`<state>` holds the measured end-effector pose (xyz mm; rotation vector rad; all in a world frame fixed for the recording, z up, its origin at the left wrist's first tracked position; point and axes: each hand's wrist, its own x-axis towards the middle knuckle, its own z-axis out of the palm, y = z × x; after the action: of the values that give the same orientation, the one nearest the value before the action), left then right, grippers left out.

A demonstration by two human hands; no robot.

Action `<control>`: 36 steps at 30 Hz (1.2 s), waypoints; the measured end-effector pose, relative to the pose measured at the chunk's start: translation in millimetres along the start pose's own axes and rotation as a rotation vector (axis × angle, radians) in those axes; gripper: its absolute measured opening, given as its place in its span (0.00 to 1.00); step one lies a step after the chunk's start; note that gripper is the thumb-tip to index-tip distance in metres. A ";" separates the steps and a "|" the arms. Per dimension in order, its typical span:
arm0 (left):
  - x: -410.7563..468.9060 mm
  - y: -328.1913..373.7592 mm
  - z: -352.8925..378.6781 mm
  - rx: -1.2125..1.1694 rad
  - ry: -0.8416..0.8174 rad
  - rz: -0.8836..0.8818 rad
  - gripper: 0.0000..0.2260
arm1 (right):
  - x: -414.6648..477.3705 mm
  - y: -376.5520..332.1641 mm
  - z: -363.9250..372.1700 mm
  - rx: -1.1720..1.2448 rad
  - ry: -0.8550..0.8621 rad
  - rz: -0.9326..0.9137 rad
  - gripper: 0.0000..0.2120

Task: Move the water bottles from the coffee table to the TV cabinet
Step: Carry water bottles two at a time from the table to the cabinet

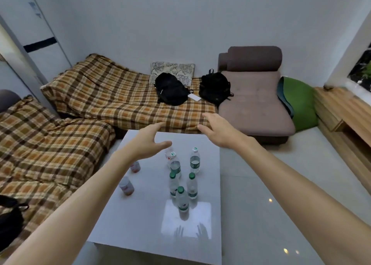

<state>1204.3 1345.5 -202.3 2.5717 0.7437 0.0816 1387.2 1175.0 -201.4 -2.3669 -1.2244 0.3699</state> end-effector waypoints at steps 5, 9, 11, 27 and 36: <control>36.2 -32.3 34.0 -0.010 -0.097 -0.025 0.34 | 30.5 22.9 43.4 -0.021 -0.098 0.053 0.29; 67.0 -57.6 59.6 -0.017 -0.172 -0.035 0.32 | 57.9 40.4 82.0 -0.033 -0.142 0.099 0.29; 81.0 -68.3 75.5 -0.015 -0.230 -0.035 0.31 | 67.5 48.2 103.5 -0.026 -0.188 0.124 0.28; 155.7 -167.7 192.4 0.152 -0.618 0.059 0.33 | 6.9 60.3 263.4 0.091 -0.324 0.466 0.25; 141.1 -195.0 281.3 0.216 -0.541 0.113 0.17 | 54.7 50.1 346.4 -0.035 -0.413 0.551 0.29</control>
<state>1279.2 1448.4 -549.9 2.6444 0.4165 -0.6647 1305.2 1286.3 -527.6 -2.7185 -0.7027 1.0608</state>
